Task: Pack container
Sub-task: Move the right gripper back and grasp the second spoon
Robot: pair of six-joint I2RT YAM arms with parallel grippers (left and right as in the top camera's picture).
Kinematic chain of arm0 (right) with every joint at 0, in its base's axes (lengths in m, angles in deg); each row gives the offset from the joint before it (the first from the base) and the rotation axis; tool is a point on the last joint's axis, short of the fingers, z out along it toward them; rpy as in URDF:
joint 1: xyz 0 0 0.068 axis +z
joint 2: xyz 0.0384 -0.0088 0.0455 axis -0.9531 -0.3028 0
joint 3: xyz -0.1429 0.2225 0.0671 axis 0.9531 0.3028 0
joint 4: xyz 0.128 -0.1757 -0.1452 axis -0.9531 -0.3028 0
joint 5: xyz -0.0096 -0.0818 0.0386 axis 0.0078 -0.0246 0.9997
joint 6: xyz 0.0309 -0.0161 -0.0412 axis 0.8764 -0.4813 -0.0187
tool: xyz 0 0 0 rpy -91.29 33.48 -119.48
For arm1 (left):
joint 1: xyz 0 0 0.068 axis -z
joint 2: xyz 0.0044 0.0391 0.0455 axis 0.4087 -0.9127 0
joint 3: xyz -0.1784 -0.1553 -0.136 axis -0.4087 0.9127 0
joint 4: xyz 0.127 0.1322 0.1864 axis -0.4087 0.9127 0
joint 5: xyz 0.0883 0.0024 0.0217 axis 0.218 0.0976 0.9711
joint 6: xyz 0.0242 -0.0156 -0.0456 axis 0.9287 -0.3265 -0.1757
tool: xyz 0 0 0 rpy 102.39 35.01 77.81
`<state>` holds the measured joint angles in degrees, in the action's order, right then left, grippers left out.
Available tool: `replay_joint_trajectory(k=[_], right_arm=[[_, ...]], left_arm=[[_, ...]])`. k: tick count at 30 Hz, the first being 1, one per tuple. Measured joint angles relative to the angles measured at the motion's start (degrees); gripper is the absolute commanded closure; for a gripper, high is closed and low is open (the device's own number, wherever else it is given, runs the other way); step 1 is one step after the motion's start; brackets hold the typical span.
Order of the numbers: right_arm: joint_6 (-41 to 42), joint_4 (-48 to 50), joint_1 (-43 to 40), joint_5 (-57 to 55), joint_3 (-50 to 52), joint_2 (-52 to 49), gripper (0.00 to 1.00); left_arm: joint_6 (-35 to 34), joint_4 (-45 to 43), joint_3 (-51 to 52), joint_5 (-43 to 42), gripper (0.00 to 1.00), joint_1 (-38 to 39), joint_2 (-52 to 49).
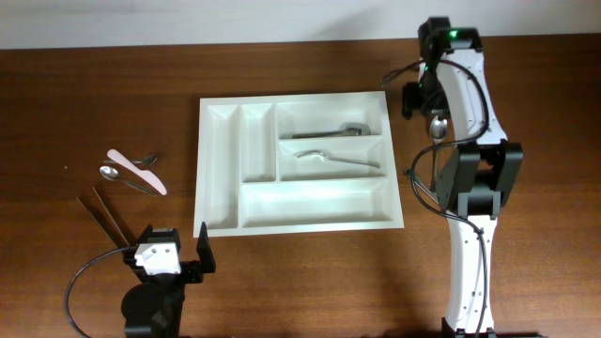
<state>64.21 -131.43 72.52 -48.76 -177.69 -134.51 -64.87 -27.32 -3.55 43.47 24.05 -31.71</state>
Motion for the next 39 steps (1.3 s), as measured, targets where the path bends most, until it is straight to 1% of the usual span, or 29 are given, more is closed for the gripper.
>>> replay_joint_trajectory(k=[1, 4, 8, 14, 16, 23, 28, 29, 30, 32, 33, 34, 35, 37, 39], right_arm=[[-0.1, 1.0, -0.1, 0.3, 2.5, 0.0, 0.36], [-0.3, 2.2, -0.6, 1.1, 5.5, 0.0, 0.36], [-0.5, 2.4, -2.6, 1.7, 6.0, 0.0, 0.36], [-1.1, 1.1, -7.7, 2.5, 6.1, 0.0, 0.37], [-1.3, 1.1, -8.5, 2.7, 6.1, 0.0, 0.39], [-2.7, 1.6, -7.1, 4.3, 6.4, 0.0, 0.42], [-2.8, 2.5, -6.5, 5.8, 10.0, 0.5, 0.46], [-2.8, 2.9, -6.5, 6.1, 10.9, 0.9, 0.48], [-2.8, 3.3, -6.5, 6.2, 11.6, 1.3, 0.52], [-3.1, 4.0, -6.5, 6.3, 13.3, 2.0, 0.72], [-3.0, 4.0, -6.5, 6.5, 13.8, 2.3, 0.77], [-3.0, 4.2, -6.5, 6.6, 14.1, 2.4, 0.79], [-2.8, 4.4, -6.5, 6.7, 14.7, 2.7, 0.85], [-2.6, 4.6, -6.5, 6.8, 15.1, 2.9, 0.89], [-2.8, 4.6, -6.5, 7.1, 15.2, 3.0, 0.96]], left_arm=[[0.0, 0.0, 0.0, 0.0, 0.01, 0.0, 0.0], [0.0, 0.0, 0.0, 0.0, 0.01, 0.0, 0.0], [0.0, 0.0, 0.0, 0.0, 0.01, 0.0, 0.0], [0.0, 0.0, 0.0, 0.0, 0.01, 0.0, 0.0], [0.0, 0.0, 0.0, 0.0, 0.01, 0.0, 0.0], [0.0, 0.0, 0.0, 0.0, 0.01, 0.0, 0.0], [0.0, 0.0, 0.0, 0.0, 0.01, 0.0, 0.0], [0.0, 0.0, 0.0, 0.0, 0.01, 0.0, 0.0], [0.0, 0.0, 0.0, 0.0, 0.01, 0.0, 0.0], [0.0, 0.0, 0.0, 0.0, 0.01, 0.0, 0.0], [0.0, 0.0, 0.0, 0.0, 0.01, 0.0, 0.0], [0.0, 0.0, 0.0, 0.0, 0.01, 0.0, 0.0], [0.0, 0.0, 0.0, 0.0, 0.01, 0.0, 0.0], [0.0, 0.0, 0.0, 0.0, 0.01, 0.0, 0.0], [0.0, 0.0, 0.0, 0.0, 0.01, 0.0, 0.0]])
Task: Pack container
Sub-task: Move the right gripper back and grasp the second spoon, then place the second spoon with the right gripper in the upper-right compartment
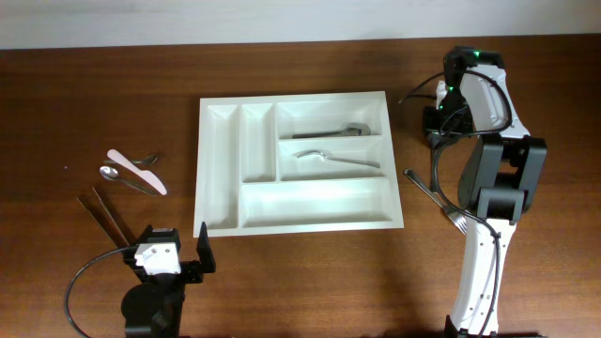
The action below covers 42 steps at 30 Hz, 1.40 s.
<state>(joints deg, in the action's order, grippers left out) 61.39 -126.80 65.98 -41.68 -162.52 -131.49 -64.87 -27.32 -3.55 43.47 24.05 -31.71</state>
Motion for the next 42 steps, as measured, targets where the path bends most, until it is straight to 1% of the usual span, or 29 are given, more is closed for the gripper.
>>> replay_joint_trajectory(k=[12, 16, 21, 28, 32, 34, 37, 39, 42], right_arm=[[0.0, 0.7, 0.0, 0.4, 0.1, 0.1, 0.96], [0.0, 1.4, 0.0, 0.6, -2.3, -0.6, 0.96], [0.0, -2.0, 0.0, 0.8, -12.9, -2.5, 0.96], [0.7, -7.5, 0.0, 4.9, -31.7, -2.7, 0.96], [1.4, -9.4, 0.2, 9.2, -36.9, -2.7, 0.96], [1.7, -9.4, 0.9, 11.8, -37.9, -2.7, 0.96], [4.2, -8.6, 3.3, 14.8, -38.0, -2.7, 0.96], [8.7, -5.3, 6.4, 15.8, -38.0, -2.7, 0.96], [17.9, -0.4, 11.4, 15.6, -38.0, -2.7, 0.96]], left_arm=[[0.0, 0.0, 0.0, 0.0, 0.01, 0.0, 0.0], [0.0, 0.0, 0.0, 0.0, 0.01, 0.0, 0.0], [0.0, 0.0, 0.0, 0.0, 0.01, 0.0, 0.0], [0.0, 0.0, 0.0, 0.0, 0.01, 0.0, 0.0], [0.0, 0.0, 0.0, 0.0, 0.01, 0.0, 0.0], [0.0, 0.0, 0.0, 0.0, 0.01, 0.0, 0.0], [0.0, 0.0, 0.0, 0.0, 0.01, 0.0, 0.0], [0.0, 0.0, 0.0, 0.0, 0.01, 0.0, 0.0], [0.0, 0.0, 0.0, 0.0, 0.01, 0.0, 0.0]])
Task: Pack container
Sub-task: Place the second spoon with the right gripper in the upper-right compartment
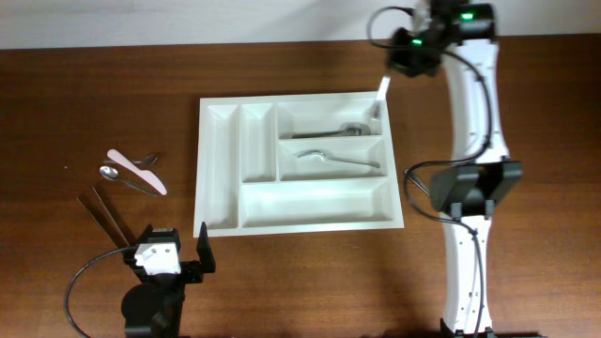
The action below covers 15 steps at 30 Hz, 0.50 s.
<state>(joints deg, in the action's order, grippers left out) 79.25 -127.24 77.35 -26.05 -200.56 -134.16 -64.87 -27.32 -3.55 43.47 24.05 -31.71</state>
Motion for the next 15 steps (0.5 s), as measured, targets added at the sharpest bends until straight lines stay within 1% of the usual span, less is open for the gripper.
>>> replay_joint_trajectory(k=[2, 3, 5, 7, 9, 10, 11, 15], right_arm=[[7.5, 2.2, 2.9, -2.1, 0.0, 0.0, 0.96], [12.5, 2.6, 4.5, -4.4, 0.0, 0.0, 0.96], [23.6, 2.1, 7.7, -9.9, 0.0, 0.0, 0.96], [31.3, 1.4, 9.7, -14.3, 0.0, 0.0, 0.96], [41.1, 0.1, 12.2, -20.7, 0.0, 0.0, 0.96], [43.5, 0.0, 12.9, -22.4, 0.0, 0.0, 0.96], [47.5, -0.1, 13.5, -23.6, 0.1, 0.0, 0.96], [54.4, -0.5, 16.2, -29.1, 1.8, 0.0, 0.96]], left_arm=[[0.0, 0.0, 0.0, 0.0, 0.01, 0.0, 0.0], [0.0, 0.0, 0.0, 0.0, 0.01, 0.0, 0.0], [0.0, 0.0, 0.0, 0.0, 0.01, 0.0, 0.0], [0.0, 0.0, 0.0, 0.0, 0.01, 0.0, 0.0], [0.0, 0.0, 0.0, 0.0, 0.01, 0.0, 0.0], [0.0, 0.0, 0.0, 0.0, 0.01, 0.0, 0.0], [0.0, 0.0, 0.0, 0.0, 0.01, 0.0, 0.0], [0.0, 0.0, 0.0, 0.0, 0.01, 0.0, 0.0]])
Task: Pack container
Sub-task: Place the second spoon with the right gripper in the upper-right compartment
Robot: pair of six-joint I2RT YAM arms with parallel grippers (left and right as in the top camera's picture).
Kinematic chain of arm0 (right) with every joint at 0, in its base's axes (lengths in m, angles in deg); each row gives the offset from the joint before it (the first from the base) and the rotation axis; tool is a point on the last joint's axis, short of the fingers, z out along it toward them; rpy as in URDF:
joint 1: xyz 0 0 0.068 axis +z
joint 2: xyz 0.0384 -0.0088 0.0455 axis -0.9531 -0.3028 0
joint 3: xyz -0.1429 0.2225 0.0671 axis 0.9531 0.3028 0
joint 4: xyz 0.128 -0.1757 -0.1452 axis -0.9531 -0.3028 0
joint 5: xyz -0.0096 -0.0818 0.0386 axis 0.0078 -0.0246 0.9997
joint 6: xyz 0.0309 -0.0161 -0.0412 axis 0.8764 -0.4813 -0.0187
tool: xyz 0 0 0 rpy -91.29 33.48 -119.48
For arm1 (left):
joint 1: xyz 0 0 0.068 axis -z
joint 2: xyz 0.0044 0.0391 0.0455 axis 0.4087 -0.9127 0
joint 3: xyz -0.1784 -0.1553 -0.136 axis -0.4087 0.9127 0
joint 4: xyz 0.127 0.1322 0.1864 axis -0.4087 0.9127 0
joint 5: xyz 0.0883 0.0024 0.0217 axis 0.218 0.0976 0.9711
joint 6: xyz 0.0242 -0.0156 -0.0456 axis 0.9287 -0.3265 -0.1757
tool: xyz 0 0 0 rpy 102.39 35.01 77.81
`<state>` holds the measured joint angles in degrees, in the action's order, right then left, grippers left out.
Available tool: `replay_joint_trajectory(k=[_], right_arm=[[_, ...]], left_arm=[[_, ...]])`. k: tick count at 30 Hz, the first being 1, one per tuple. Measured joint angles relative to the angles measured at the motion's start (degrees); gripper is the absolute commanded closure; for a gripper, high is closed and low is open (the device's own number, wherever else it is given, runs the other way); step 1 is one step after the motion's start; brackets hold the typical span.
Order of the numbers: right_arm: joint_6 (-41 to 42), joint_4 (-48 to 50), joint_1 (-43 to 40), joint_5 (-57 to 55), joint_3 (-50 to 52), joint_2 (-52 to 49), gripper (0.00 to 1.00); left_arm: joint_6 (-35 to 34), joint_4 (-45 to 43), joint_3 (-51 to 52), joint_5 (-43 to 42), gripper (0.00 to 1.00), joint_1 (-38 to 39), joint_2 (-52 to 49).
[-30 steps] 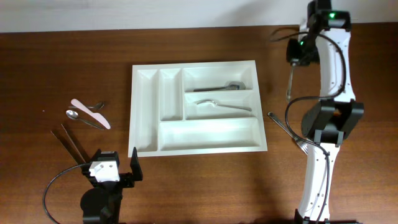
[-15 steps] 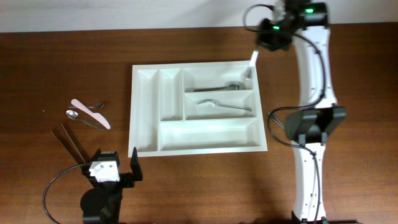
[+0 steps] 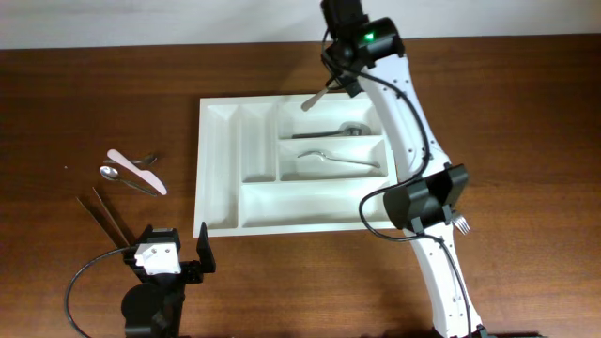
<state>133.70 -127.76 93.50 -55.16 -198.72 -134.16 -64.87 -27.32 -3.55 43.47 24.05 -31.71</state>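
Note:
The white cutlery tray (image 3: 222, 169) lies mid-table. Its top right compartment holds a silver utensil (image 3: 331, 131), and the compartment below holds a fork (image 3: 336, 159). My right gripper (image 3: 340, 83) hangs over the tray's far edge, shut on a silver spoon (image 3: 315, 98) whose handle slants down-left over the top right compartment. My left gripper (image 3: 174, 246) rests open near the table's front left, holding nothing.
Left of the tray lie a pink knife (image 3: 137, 172), two small spoons (image 3: 120, 176) and a pair of chopsticks (image 3: 106, 215). A fork (image 3: 459, 224) lies on the table right of the tray, partly behind the right arm.
My right gripper has moved left with the spoon, from the tray's far right corner to above the left end of the top right compartment. The left arm has not moved.
My right gripper stood over a spoon lying on the table right of the tray. Then it was low on that spot with the spoon hidden. Later it held the spoon at the tray's far right corner, and now holds it over the top right compartment.

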Motion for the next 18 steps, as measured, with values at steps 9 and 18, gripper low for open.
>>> replay_joint_trajectory(k=[9, 18], right_arm=[[16.5, -4.5, 0.9, -1.1, 13.2, 0.0, 0.96], [18.5, 2.3, 0.9, -0.1, 15.2, 0.0, 0.64]], left_arm=[[0.0, 0.0, 0.0, 0.0, 0.01, 0.0, 0.0], [0.0, 0.0, 0.0, 0.0, 0.01, 0.0, 0.0]])
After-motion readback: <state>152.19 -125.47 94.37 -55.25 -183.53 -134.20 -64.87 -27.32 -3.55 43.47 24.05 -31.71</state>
